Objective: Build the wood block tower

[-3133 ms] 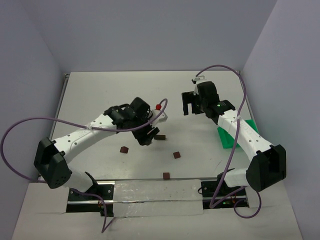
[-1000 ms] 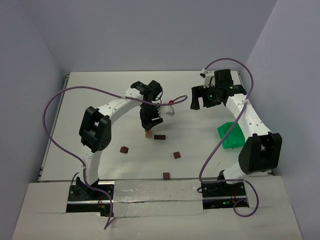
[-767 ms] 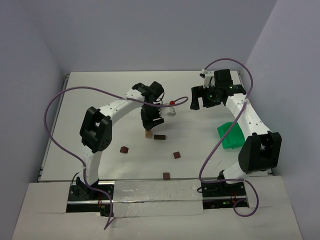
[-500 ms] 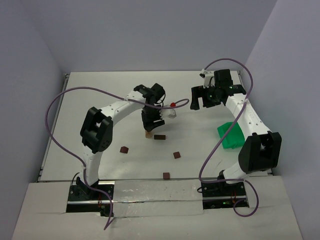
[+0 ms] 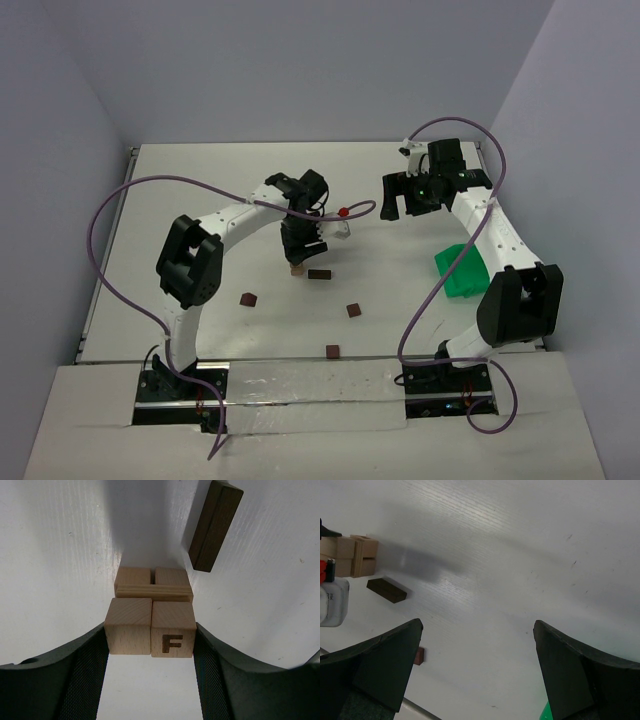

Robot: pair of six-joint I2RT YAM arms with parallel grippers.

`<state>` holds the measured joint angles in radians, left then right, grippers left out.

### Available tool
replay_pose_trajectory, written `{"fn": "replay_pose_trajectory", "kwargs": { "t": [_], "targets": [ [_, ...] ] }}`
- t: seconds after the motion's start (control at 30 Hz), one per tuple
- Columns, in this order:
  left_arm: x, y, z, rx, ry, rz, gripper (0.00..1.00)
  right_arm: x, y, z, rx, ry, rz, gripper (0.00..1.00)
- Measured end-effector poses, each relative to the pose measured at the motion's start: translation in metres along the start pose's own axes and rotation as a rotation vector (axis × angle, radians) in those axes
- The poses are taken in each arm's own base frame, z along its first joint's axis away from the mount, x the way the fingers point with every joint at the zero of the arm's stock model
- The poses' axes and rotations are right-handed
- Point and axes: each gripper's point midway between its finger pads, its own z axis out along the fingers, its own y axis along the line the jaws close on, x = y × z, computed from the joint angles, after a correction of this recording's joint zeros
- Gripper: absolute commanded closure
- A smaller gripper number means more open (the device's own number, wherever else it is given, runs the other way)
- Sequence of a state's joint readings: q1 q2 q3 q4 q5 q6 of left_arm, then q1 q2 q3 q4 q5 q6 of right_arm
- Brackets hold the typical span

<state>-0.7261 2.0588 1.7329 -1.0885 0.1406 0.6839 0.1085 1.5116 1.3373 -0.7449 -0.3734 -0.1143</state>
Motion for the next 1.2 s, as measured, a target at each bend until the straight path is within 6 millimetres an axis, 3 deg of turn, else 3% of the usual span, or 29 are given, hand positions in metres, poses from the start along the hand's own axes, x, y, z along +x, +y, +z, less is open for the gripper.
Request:
{"fn": "replay_pose_trajectory", "kwargs": {
  "t": [0.37,0.73,0.9,1.2],
  "targets": [
    [-0.0018,0.0017,0.0002,-0.008,-0.006,0.002,0.52,0.0007,0.0009,0.0012,-0.008,0.004,0.002,0.00],
    [-0.0021,0.0019,0.0003,-0.009,-0.007,0.002,0.26,0.0027,0.0009,0.0041,-0.014,0.016,0.006,0.00],
    [-0.0023,0.0018,-0.0002,-0.009,-0.009,0.000,0.01,0.0014,0.0011,0.0036,-0.014,0.013,0.005,0.00],
    [-0.0040,0.0019,-0.0057,-0.018,-0.019,-0.005,0.01,0.0015,0.0011,0.0038,-0.015,0.013,0.005,0.00]
  ]
}}
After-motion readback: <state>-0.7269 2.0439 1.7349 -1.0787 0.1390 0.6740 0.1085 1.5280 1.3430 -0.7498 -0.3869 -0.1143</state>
